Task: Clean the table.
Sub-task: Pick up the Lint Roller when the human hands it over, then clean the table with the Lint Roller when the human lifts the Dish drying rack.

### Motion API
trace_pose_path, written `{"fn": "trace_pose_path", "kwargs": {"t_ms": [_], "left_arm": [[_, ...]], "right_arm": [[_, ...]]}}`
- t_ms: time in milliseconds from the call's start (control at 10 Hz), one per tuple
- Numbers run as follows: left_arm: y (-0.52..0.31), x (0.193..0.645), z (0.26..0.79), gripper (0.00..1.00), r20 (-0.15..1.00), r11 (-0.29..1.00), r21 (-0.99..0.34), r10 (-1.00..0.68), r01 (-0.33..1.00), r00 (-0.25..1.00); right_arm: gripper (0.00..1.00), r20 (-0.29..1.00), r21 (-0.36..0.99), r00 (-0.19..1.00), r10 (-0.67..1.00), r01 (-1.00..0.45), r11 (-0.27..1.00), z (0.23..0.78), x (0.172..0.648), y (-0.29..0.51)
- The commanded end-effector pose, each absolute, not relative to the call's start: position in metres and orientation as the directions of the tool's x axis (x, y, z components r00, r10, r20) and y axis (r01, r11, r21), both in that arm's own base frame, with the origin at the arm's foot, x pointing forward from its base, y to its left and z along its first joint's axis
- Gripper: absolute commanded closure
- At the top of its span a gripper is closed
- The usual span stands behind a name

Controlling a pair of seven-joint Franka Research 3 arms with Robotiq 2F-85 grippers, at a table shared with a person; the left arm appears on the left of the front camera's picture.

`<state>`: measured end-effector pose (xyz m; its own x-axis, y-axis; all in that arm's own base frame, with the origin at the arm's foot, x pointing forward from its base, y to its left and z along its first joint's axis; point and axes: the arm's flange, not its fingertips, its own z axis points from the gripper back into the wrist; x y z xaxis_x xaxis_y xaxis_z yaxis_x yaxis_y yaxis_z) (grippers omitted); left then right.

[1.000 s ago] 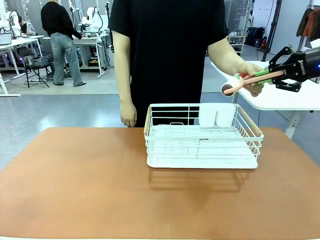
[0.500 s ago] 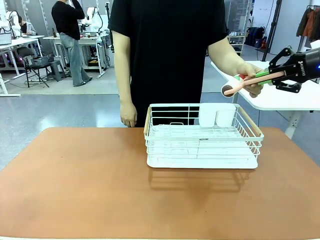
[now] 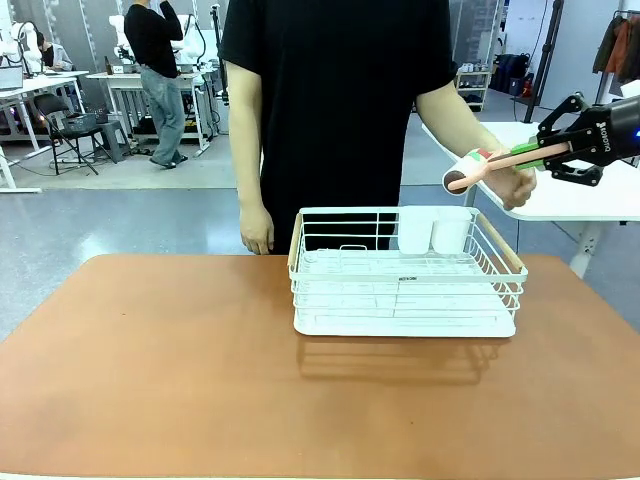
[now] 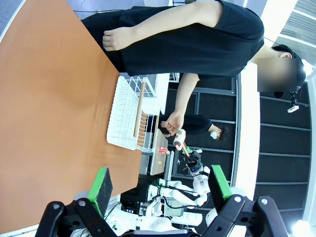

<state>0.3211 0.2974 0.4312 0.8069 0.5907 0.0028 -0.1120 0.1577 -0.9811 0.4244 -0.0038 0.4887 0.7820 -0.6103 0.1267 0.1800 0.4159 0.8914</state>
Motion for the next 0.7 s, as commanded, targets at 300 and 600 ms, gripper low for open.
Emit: {"fn": "trace_pose_path", "kwargs": {"t_ms": [300,600], "left_arm": [[0.298,0.3163,0.4309,0.0,0.007,0.151,-0.984,0.582,-0.099,0.813],[0.298,0.3163,0.4309,0.0,0.007,0.151,-0.984,0.582,-0.099,0.813]], "right_arm": [[1.0,0.131,0.892,0.782,-0.609,0.175,0.417,0.4908,0.4239,-0.0031],[1.0,0.131,0.892,0.782,-0.609,0.175,0.417,0.4908,0.4239,-0.0031]]}}
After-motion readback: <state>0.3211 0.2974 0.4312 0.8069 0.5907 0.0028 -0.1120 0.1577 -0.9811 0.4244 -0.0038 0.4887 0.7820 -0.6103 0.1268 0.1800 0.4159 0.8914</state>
